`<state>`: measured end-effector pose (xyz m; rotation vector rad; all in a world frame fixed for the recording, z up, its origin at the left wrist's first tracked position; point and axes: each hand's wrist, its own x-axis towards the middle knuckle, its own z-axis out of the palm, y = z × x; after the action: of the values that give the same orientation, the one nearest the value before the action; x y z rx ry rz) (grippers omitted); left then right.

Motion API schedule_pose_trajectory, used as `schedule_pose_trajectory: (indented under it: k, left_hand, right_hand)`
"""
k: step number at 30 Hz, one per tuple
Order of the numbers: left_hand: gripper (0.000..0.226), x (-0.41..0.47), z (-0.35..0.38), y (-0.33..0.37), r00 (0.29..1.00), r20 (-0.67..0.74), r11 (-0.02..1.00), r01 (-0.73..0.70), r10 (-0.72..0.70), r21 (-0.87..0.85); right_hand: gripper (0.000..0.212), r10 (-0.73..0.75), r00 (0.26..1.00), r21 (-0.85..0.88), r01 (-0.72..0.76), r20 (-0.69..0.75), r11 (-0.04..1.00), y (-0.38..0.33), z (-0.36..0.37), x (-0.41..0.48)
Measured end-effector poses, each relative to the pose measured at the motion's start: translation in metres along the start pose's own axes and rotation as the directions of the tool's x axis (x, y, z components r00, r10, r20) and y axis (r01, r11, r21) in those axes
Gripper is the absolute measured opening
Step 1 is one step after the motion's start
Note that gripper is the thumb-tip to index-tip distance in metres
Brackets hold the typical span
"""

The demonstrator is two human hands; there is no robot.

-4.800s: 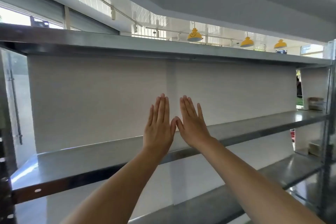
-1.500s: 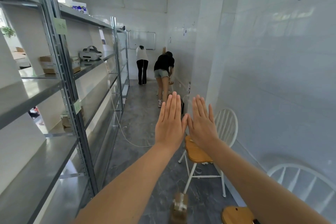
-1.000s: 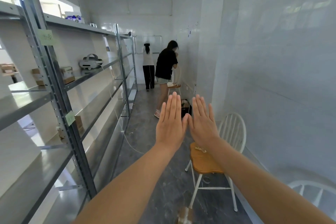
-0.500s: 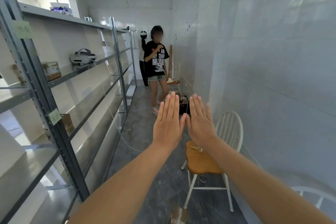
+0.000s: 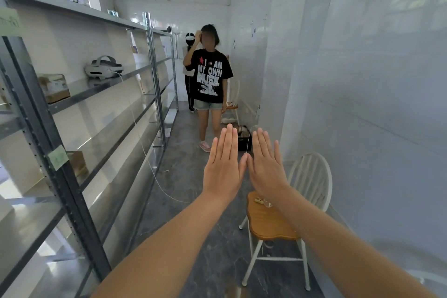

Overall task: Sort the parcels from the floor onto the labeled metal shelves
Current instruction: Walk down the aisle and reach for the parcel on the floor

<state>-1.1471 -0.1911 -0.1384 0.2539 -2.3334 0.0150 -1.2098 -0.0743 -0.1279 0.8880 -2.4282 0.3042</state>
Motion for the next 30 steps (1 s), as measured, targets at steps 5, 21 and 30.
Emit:
schedule_pose_trajectory:
  k: [5, 21, 30]
  left_hand:
    - [0.065, 0.022, 0.020, -0.026, 1.000, 0.000, 0.999, -0.004, 0.004, -0.032]
    - [0.066, 0.034, 0.083, -0.095, 0.992, 0.097, 0.982, -0.058, 0.076, -0.178]
    - [0.067, 0.031, 0.109, -0.107, 0.989, 0.117, 0.976, -0.066, 0.092, -0.205]
  right_hand:
    - [0.066, 0.016, 1.000, -0.023, -0.015, 0.018, 1.000, -0.010, 0.021, 0.031]
    - [0.067, 0.141, 0.981, -0.096, -0.129, 0.132, 0.987, -0.045, 0.088, 0.064]
    - [0.064, 0.164, 0.970, -0.079, -0.152, 0.180, 0.985, -0.047, 0.111, 0.063]
